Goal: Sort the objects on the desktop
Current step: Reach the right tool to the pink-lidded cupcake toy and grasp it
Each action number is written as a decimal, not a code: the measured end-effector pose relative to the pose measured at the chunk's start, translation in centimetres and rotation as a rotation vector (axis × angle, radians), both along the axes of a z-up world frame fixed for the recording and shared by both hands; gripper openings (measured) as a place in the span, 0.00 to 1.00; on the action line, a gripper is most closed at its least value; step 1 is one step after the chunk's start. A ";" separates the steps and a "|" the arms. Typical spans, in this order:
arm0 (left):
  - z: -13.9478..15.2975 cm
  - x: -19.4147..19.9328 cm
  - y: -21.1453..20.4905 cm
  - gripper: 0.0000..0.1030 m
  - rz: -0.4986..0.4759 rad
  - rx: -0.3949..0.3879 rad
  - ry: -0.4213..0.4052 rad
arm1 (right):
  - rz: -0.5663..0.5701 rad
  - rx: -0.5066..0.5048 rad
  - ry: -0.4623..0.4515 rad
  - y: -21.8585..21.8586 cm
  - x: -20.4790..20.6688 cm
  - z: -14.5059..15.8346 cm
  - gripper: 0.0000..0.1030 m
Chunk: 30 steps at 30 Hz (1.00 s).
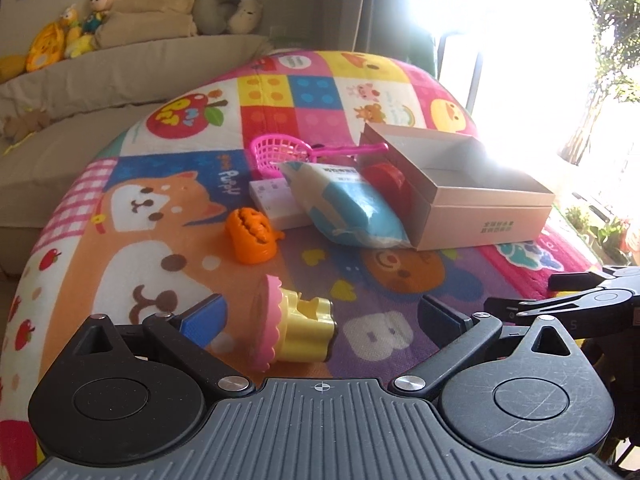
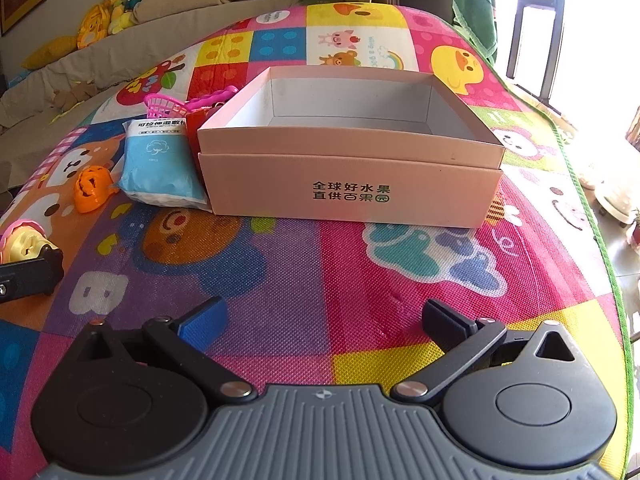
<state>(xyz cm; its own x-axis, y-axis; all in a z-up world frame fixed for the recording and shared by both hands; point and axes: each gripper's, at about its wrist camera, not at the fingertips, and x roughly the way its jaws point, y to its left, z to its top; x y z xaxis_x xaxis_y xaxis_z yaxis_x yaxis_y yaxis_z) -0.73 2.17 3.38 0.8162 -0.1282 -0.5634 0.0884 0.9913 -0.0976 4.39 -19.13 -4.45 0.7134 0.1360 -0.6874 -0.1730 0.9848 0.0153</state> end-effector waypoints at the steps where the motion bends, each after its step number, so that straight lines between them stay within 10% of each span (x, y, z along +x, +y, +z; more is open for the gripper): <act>1: 0.2 -0.2 0.1 1.00 -0.013 -0.006 -0.010 | 0.001 0.002 -0.001 0.0 0.1 0.0 1.00; 8: 1.3 -1.3 3.1 1.00 0.161 0.109 -0.034 | 0.132 0.007 -0.021 0.9 -0.3 0.6 1.00; 16: 2.0 -1.4 10.3 1.00 0.416 -0.026 -0.045 | 0.510 0.052 -0.142 8.9 -2.3 5.1 1.00; 23: 1.8 -2.3 11.1 1.00 0.409 -0.047 -0.046 | 0.610 0.135 -0.011 15.6 -0.4 3.6 0.47; 30: 0.8 -1.6 10.0 1.00 0.358 -0.065 -0.023 | 0.512 0.271 0.021 10.7 1.0 4.2 0.29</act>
<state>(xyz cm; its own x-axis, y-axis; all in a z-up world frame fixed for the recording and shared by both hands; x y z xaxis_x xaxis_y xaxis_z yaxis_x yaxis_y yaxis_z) -2.29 12.12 4.22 0.8281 0.1329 -0.5446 -0.2601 0.9516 -0.1634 5.35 -8.41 -0.29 0.4966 0.6332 -0.5936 -0.6233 0.7361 0.2638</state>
